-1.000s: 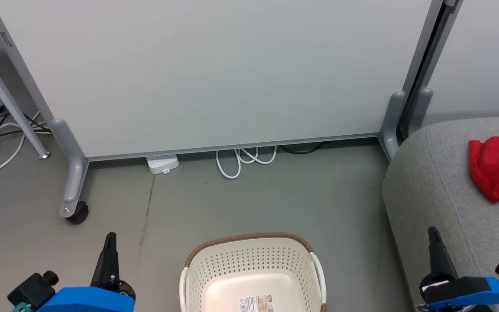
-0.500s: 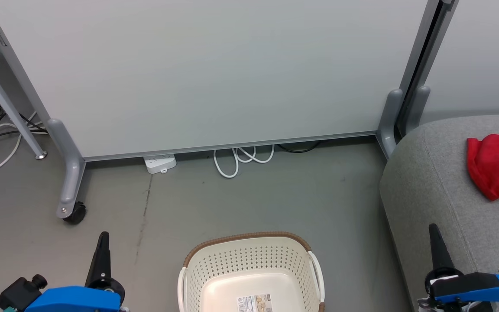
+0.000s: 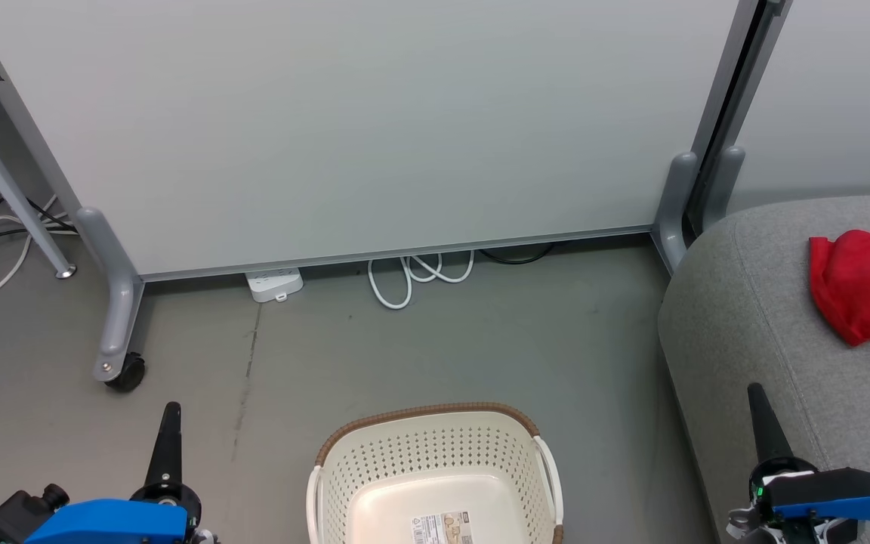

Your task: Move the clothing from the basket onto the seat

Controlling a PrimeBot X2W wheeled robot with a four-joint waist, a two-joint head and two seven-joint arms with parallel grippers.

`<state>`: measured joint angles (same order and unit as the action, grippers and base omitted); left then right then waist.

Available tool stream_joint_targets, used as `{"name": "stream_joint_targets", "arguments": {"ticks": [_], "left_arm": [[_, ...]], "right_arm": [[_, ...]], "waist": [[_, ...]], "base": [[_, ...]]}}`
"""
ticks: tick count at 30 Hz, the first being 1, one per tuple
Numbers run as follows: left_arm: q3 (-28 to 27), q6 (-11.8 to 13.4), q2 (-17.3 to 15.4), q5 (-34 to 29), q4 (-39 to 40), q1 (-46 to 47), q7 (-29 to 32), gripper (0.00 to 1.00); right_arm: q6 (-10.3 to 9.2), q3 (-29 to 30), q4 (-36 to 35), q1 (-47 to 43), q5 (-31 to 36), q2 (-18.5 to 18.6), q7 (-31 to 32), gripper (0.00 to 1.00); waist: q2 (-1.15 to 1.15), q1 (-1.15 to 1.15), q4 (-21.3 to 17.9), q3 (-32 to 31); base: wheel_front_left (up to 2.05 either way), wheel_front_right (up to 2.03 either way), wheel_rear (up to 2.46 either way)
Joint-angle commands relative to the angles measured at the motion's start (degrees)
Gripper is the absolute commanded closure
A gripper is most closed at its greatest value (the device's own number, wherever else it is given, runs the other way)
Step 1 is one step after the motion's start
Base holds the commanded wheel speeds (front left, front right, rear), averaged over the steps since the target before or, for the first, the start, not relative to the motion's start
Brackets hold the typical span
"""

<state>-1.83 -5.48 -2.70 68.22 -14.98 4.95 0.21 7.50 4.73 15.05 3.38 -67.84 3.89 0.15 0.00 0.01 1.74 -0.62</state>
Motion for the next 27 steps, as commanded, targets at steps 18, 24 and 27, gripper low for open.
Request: {"name": "stream_joint_targets", "arguments": {"ticks": [18,24,27], "left_arm": [[-2.28,-1.04,-0.25,9.92,0.78,1.48,2.73,1.00],[-2.73,-1.27,-0.25,12.28,0.84,1.50,3.29,1.00],[-2.95,-1.30,-0.26,13.58,0.86,1.51,3.72,1.00]], "right_arm": [[-0.01,0.87,-0.83,2.07,-10.19,-0.55,2.77,1.00],[-0.01,1.04,-0.89,2.31,-12.51,-0.64,3.43,1.00],[-0.01,1.13,-0.93,2.46,-13.91,-0.68,3.76,1.00]], "waist": [[0.00,0.00,-0.59,0.27],[0.00,0.00,-0.76,0.35],[0.00,0.00,-0.86,0.39]], "base": [[0.00,0.00,0.00],[0.00,0.00,0.00],[0.00,0.00,0.00]]}}
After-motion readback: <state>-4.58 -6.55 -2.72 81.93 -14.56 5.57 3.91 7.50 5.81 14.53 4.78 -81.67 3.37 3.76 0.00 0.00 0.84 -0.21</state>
